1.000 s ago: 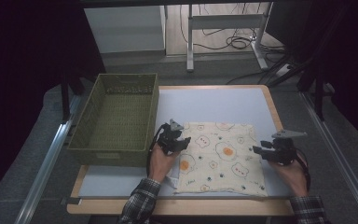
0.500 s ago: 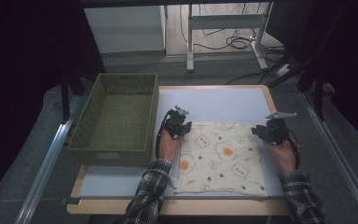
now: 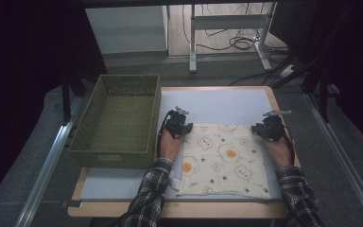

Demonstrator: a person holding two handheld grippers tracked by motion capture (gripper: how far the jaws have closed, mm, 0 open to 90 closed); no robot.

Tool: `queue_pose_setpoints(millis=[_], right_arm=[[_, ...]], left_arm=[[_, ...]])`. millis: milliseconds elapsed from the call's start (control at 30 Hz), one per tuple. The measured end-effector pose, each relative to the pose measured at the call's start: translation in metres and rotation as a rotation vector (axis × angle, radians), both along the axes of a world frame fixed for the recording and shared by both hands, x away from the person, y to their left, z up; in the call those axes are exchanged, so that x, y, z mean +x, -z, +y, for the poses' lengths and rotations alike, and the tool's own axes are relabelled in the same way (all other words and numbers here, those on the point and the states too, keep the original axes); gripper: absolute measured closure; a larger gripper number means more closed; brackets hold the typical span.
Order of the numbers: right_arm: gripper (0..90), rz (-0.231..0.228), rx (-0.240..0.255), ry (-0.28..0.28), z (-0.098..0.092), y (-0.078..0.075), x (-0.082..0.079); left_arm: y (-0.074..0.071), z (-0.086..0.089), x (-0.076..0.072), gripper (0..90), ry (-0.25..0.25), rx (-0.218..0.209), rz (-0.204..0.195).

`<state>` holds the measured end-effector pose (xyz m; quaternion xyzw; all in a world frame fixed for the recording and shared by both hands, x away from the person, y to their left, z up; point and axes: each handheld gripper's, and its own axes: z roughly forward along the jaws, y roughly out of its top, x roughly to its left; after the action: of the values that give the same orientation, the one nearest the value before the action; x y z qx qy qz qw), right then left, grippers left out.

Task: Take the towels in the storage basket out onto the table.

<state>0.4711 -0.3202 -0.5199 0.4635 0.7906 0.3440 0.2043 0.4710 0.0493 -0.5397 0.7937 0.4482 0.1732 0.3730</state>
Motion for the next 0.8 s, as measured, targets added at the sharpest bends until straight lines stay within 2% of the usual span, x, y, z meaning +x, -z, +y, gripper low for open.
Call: queue_pose_setpoints(millis=[67, 167, 267, 367, 433, 600, 800], right_arm=[[83.1, 0.007, 0.006, -0.005, 0.002, 0.0, -0.002], [86.2, 0.012, -0.006, 0.001, 0.006, -0.001, -0.004], [86.8, 0.008, -0.028, -0.001, 0.007, -0.004, -0.007], [86.8, -0.011, -0.014, -0.002, 0.002, -0.012, -0.011], [86.8, -0.026, 0.004, -0.003, -0.002, -0.021, -0.015], [86.6, -0.065, 0.033, -0.018, -0.007, -0.037, -0.028], [86.2, -0.086, 0.086, -0.048, -0.015, -0.049, -0.051]], left_arm=[[0.0, -0.003, -0.002, 73.9, 0.008, -0.006, 0.006], [-0.002, -0.006, -0.003, 84.5, 0.001, -0.001, 0.017], [-0.005, -0.009, -0.007, 86.1, -0.001, 0.021, -0.002], [-0.013, -0.006, -0.011, 86.0, -0.012, -0.001, -0.035], [-0.02, -0.005, -0.016, 85.9, -0.006, 0.007, -0.051], [-0.035, -0.006, -0.035, 85.7, 0.007, 0.016, -0.108], [-0.041, -0.005, -0.062, 85.6, 0.028, 0.012, -0.142]])
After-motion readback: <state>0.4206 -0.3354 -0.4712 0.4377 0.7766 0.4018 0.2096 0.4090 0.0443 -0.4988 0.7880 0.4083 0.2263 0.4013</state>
